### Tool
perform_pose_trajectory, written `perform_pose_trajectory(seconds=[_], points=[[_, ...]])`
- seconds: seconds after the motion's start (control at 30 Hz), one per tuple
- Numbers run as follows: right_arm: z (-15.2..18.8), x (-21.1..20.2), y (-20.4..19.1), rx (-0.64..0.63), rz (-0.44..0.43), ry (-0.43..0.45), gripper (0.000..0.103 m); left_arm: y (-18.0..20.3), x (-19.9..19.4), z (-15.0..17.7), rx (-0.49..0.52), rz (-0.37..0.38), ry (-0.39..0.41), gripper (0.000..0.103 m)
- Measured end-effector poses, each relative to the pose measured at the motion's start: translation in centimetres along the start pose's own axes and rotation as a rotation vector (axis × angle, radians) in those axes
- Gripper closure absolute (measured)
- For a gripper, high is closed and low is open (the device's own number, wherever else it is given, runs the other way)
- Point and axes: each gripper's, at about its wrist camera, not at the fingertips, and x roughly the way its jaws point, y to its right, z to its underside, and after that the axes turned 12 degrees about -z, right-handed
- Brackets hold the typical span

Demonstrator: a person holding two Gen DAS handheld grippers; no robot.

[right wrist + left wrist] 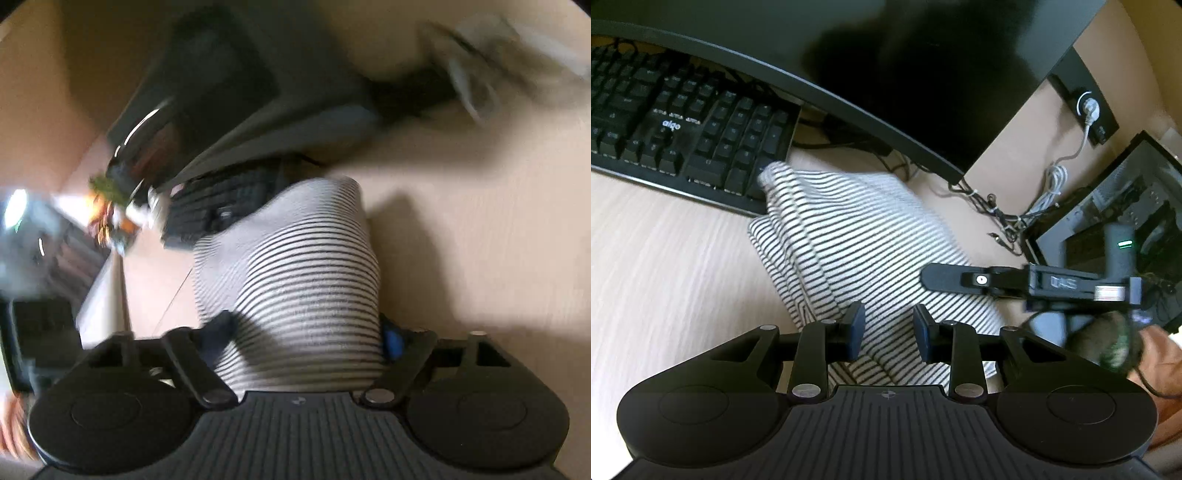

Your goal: Fold clothes

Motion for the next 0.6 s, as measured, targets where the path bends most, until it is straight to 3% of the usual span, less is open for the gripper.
perform_pose_trajectory(seconds=[0.03, 0.07, 0.17, 0.23, 0.33, 0.4, 0.6], points=[[-0.4, -0.6, -0.7, -0.032, -0.030, 0.022, 0.048, -0.3, 0.0, -0.1, -0.008, -0.002, 0.001, 0.070], [-0.7, -1.0, -1.0, -0.062, -0.028, 0.027, 0.049, -0.6, 0.1, -0.1, -0.018, -0.003, 0.001, 0.070], [-1.1, -0.9, -1.0, -0.162, 0.072, 0.002, 0.050, -0.5, 0.4, -0.5, -0.011, 0.005, 0.004, 0.071], [-0.7, -0.6, 0.8, -0.150, 0.167, -0.020, 0.050, 0.0, 0.5, -0.7, 0.011, 0.010, 0.008, 0.071], [0.1, -1.3, 2.5, -0.070, 0.153, 0.010, 0.050, 0.8, 0.1, -1.5, 0.047, 0.000, 0.019, 0.070], [0.7, -1.4, 1.4, -0.143, 0.190, 0.008, 0.050, 1.3, -0.8, -2.5, 0.068, -0.005, 0.053, 0.064], [2.3, -0.9, -2.3, -0.333, 0.300, -0.011, 0.050, 2.2, -1.3, -5.9, 0.093, -0.006, 0.172, 0.064]])
